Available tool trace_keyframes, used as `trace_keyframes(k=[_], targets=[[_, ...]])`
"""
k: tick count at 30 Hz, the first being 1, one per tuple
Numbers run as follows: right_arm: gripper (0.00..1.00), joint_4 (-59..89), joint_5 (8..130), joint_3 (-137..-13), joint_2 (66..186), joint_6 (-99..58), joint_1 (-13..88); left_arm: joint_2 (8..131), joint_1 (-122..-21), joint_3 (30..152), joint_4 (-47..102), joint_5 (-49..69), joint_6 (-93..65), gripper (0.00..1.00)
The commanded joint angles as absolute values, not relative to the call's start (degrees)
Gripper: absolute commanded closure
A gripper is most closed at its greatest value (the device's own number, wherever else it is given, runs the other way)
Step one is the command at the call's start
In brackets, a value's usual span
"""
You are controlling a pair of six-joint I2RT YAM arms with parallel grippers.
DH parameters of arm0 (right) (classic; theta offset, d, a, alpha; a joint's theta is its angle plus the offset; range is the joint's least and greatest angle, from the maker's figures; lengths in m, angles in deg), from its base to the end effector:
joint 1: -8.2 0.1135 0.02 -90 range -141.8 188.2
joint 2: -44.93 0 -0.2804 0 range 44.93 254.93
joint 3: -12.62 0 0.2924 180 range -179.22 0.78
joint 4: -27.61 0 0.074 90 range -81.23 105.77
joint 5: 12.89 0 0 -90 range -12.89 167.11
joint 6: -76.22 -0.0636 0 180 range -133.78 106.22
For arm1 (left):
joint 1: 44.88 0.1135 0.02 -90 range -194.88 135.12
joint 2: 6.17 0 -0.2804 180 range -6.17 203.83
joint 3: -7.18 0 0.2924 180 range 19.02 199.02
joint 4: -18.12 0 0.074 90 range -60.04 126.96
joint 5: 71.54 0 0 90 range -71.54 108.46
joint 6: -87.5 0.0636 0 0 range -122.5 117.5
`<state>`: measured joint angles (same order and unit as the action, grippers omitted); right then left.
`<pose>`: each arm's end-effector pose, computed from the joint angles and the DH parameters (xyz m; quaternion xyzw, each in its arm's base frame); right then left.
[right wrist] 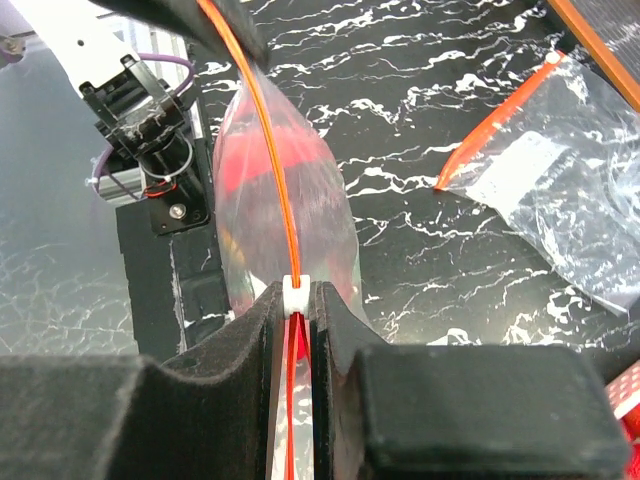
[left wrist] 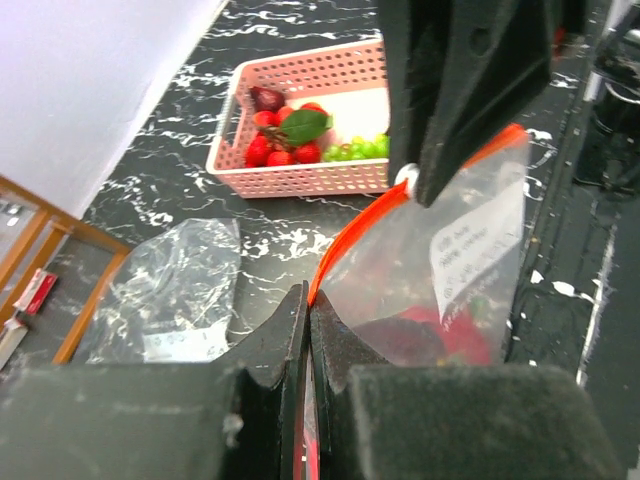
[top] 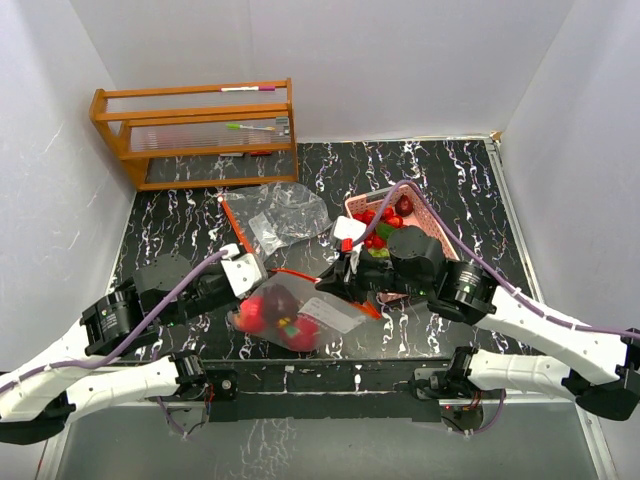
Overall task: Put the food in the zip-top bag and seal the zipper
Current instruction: Zip the zipper food storage bag at the center of the board.
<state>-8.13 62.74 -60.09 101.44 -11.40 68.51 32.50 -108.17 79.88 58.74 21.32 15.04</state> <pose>0.1219 0.2457 0.3836 -0.4832 0.6546 0.3666 0.4513 0.0837 -0.1594 0.4366 0.4712 0.5790 -0.2414 0.6200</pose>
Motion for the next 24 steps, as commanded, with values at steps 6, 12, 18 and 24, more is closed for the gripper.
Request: trace_keyframes(k=[6,12,18,24], targets=[[0.91,-8.66,69.32,-56.65,95.36,-15.36,67.98,27.73,-108.18,85.17,47.54,42.2,17.69,1.0],[0.91,-9.09,70.14,-55.95,92.66,-16.17,68.03,26.59,-108.23,85.63,46.07,46.11,19.62,1.0],[0.91,-9.83,69.36,-55.66,92.12,-17.14,68.02,27.05,-108.15,83.7,42.9,49.8,20.46,1.0],[0.91,-10.24,70.26,-55.03,91.33,-17.81,67.96,26.92,-108.2,81.92,35.85,60.01,22.8,1.0]])
